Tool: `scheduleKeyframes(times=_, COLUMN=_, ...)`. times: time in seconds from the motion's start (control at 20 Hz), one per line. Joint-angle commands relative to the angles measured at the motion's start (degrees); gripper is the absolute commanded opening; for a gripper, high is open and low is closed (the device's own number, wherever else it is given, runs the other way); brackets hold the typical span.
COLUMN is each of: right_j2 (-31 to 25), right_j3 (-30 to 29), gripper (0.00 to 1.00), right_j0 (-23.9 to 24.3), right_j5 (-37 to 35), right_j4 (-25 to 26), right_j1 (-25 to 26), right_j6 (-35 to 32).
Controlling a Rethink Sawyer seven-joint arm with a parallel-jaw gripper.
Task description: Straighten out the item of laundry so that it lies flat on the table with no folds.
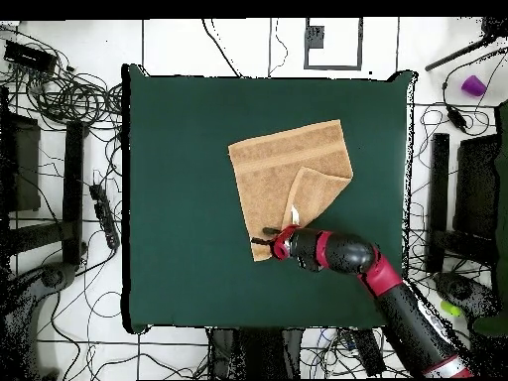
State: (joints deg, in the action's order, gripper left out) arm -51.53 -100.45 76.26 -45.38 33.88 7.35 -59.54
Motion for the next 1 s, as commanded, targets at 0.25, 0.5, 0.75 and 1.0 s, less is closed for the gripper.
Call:
scheduleKeyframes(times=0.25, right_j2=5.94, right_j3=11.83, gripper=1.0, right_j0=-1.76, right_j5=-9.9, right_j4=4.88, right_j1=-4.4, right_j6=17.78)
scheduleKeyframes(times=0.5, right_j2=5.92, right_j3=12.33, gripper=1.0, right_j0=-1.58, right_j5=-12.91, right_j4=4.7, right_j1=-6.39, right_j6=19.58)
scheduleKeyframes(times=0.75, right_j2=5.41, right_j3=12.55, gripper=1.0, right_j0=-0.54, right_j5=-15.17, right_j4=5.13, right_j1=-7.47, right_j6=21.34)
scheduleKeyframes(times=1.0, right_j2=5.14, right_j3=12.88, gripper=1.0, right_j0=0.68, right_j5=-17.34, right_j4=5.77, right_j1=-8.25, right_j6=23.26)
